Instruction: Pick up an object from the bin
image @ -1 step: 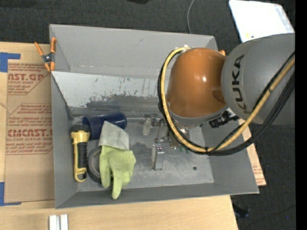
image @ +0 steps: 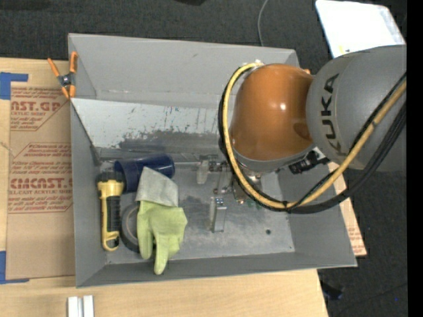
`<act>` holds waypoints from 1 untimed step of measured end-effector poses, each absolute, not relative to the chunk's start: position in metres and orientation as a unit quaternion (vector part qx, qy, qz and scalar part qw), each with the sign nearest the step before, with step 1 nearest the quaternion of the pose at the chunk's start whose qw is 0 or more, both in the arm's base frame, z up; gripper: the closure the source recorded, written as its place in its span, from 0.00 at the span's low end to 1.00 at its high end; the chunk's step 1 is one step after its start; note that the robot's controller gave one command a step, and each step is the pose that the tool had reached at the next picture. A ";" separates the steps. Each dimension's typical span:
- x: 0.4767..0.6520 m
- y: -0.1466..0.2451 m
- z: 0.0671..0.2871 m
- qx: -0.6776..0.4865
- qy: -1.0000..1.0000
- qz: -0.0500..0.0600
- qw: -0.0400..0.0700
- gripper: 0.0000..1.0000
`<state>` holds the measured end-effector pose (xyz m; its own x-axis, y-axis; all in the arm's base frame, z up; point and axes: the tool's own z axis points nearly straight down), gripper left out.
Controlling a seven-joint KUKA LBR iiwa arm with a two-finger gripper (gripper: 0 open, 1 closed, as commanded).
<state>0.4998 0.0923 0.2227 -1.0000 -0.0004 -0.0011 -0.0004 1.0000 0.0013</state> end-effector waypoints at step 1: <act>0.523 0.107 0.173 -0.042 0.999 0.001 0.003 0.00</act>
Offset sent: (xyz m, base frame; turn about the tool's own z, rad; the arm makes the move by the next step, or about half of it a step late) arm 0.0584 0.0261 -0.1527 -0.0463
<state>0.5229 0.1071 0.1734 -0.9965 -0.0835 -0.0070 -0.0835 0.9965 0.0008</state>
